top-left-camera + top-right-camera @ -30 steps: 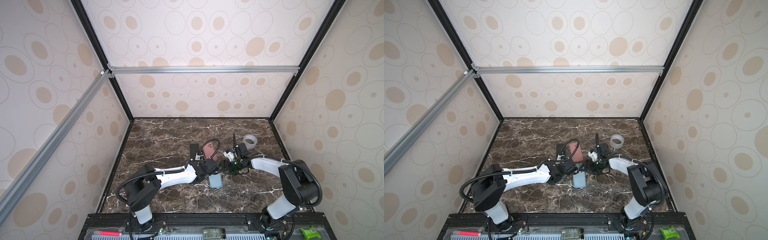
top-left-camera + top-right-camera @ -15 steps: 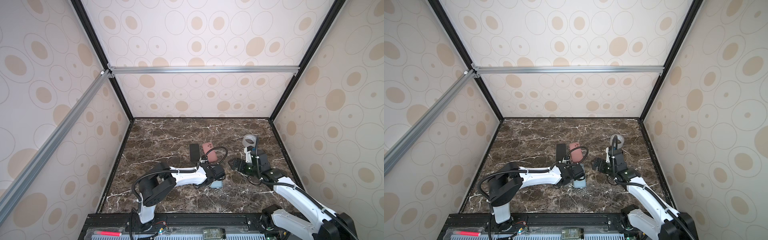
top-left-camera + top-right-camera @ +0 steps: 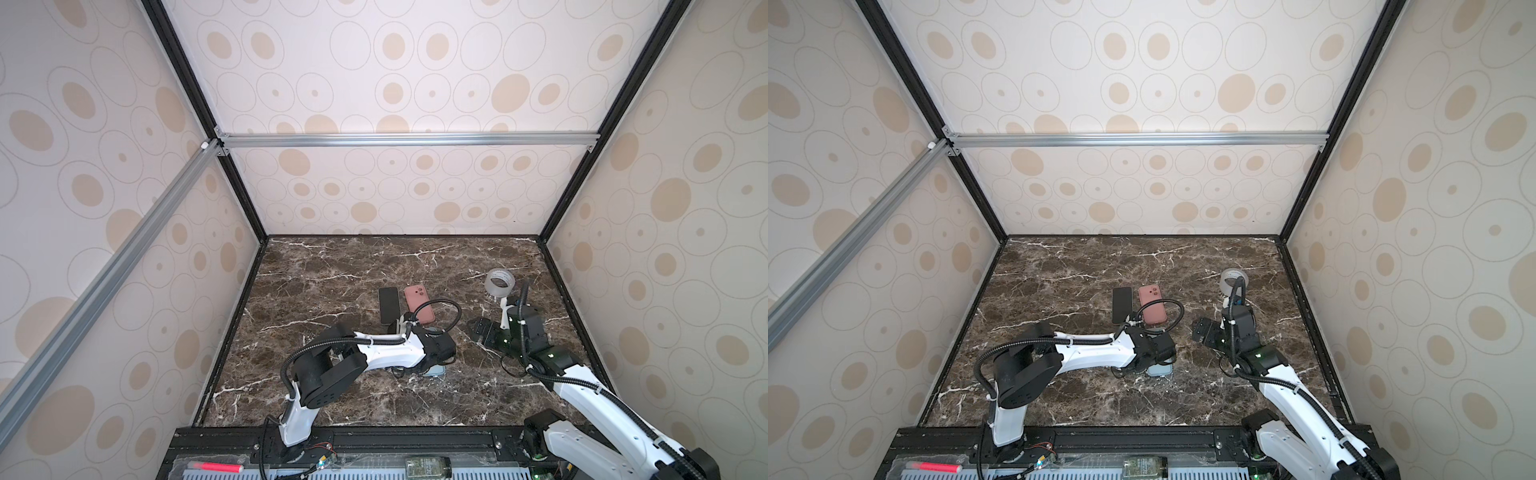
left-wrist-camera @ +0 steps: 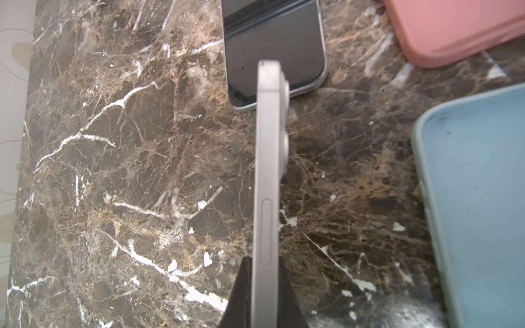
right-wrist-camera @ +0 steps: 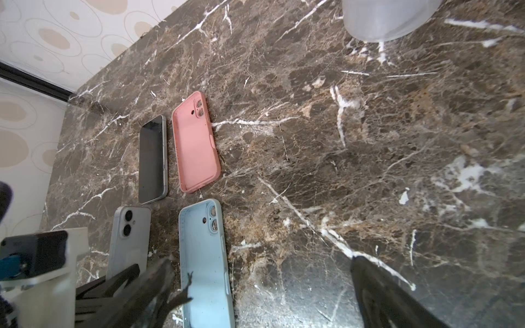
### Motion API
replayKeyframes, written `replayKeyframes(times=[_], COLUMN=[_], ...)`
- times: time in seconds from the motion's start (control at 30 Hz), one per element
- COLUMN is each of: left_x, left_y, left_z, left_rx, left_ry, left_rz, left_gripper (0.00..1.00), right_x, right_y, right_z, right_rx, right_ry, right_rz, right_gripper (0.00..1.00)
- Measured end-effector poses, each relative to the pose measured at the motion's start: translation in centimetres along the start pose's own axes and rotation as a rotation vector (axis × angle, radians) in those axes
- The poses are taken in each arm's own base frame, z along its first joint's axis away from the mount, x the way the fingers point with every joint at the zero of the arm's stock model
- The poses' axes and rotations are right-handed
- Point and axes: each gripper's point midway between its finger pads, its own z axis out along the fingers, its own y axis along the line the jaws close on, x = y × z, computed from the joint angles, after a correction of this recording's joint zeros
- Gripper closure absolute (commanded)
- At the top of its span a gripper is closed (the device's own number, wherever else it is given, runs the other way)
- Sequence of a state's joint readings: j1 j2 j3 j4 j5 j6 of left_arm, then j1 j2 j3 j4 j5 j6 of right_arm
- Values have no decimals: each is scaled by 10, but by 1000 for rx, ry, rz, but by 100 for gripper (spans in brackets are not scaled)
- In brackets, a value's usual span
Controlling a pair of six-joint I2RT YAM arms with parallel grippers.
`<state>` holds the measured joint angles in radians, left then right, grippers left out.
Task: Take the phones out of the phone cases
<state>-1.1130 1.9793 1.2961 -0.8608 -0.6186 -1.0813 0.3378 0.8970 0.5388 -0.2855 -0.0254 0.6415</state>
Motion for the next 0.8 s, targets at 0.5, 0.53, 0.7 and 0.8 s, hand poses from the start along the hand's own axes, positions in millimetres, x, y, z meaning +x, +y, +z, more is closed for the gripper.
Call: replayKeyframes(times=[0.5, 0.53, 0.7, 0.8], left_x=[5, 5, 3, 2], left_y=[-13, -14, -20, -22], left_z=[7, 7, 6, 6], left_rx=[19, 24, 43, 54], left_ry=[23, 23, 23, 22], left_rz=[-4, -7, -17, -22], left_gripper=[65, 63, 59, 56], right_x=[4, 4, 4, 4], right_y=[-2, -2, -3, -5], right_z=[4, 5, 5, 4], right_rx=[10, 10, 14, 23], right_ry=[21, 21, 20, 21], right_rz=[-3, -3, -4, -6], right_gripper=[0, 0, 0, 0])
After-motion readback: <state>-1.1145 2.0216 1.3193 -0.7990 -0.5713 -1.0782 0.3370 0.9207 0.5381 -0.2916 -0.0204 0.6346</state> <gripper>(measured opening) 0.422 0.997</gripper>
